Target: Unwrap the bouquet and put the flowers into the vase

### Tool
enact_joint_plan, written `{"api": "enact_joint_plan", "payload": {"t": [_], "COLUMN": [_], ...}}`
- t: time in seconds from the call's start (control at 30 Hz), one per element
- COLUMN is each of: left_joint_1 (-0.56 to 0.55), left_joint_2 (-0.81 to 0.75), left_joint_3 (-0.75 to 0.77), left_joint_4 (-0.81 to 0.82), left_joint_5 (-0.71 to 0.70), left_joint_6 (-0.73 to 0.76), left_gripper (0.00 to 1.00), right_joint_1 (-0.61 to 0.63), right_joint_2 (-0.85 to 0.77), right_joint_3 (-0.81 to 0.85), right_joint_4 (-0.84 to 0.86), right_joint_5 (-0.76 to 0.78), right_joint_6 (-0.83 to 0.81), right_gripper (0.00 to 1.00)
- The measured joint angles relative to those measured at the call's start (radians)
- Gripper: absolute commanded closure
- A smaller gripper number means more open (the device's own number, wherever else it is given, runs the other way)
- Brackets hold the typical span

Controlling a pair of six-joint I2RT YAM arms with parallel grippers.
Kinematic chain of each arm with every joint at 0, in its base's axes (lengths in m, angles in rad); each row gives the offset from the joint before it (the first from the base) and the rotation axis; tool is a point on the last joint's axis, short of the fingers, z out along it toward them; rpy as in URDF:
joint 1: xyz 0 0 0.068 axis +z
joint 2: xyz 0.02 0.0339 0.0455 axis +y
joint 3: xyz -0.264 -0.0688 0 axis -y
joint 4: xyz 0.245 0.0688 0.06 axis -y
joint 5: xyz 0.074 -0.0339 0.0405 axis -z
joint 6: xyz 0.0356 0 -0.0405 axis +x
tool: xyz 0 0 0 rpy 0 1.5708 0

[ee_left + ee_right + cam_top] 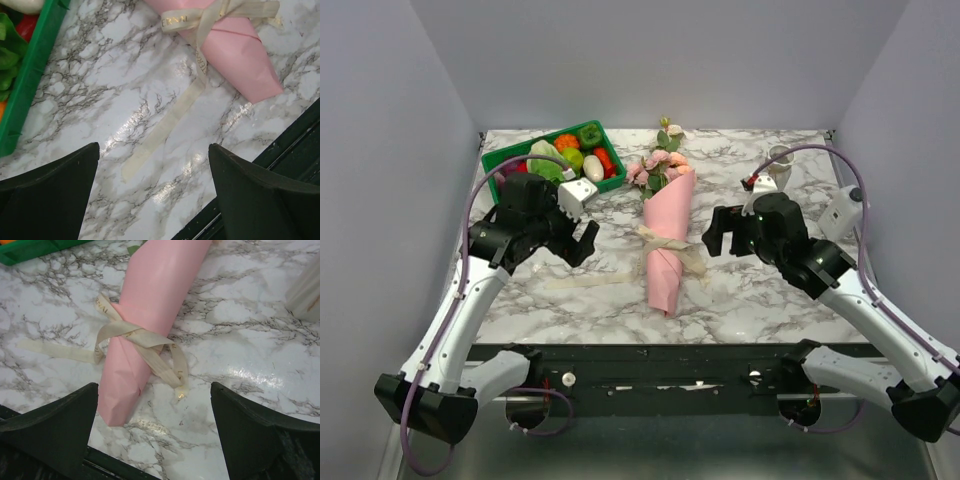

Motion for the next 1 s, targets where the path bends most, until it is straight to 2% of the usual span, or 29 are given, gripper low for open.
{"api": "enact_joint_plan", "payload": {"t": [0.27,0.43,0.7,1.0], "left_joint_1": [-0.154,-0.223,-0.258,-0.276], "left_joint_2": [0.064,0.140,0.285,0.492], "left_joint_3": [-0.165,-0.211,-0.237,-0.175], "left_joint_4": [0.044,0.119,0.291,0.384], "left_joint_5": [-0.068,-0.101,-0.103,-0.054], "left_joint_6": [0.045,0.053,0.051,0.060], "left_gripper": [0.01,0.01,0.01,0.01], "right_joint_1": [0.000,0.000,-0.047,-0.105], "right_joint_2": [0.100,0.178,0.316,0.331], "right_joint_3": [-0.058,-0.063,-0.050,-0.050], "right_joint_4": [0.022,0.050,0.078,0.118], "right_joint_5": [0.003,-0.003,-0.086,-0.137], "right_joint_6": [0.063,0.126,0.265,0.322], "right_gripper": [0.00,0.00,0.05,0.06]}}
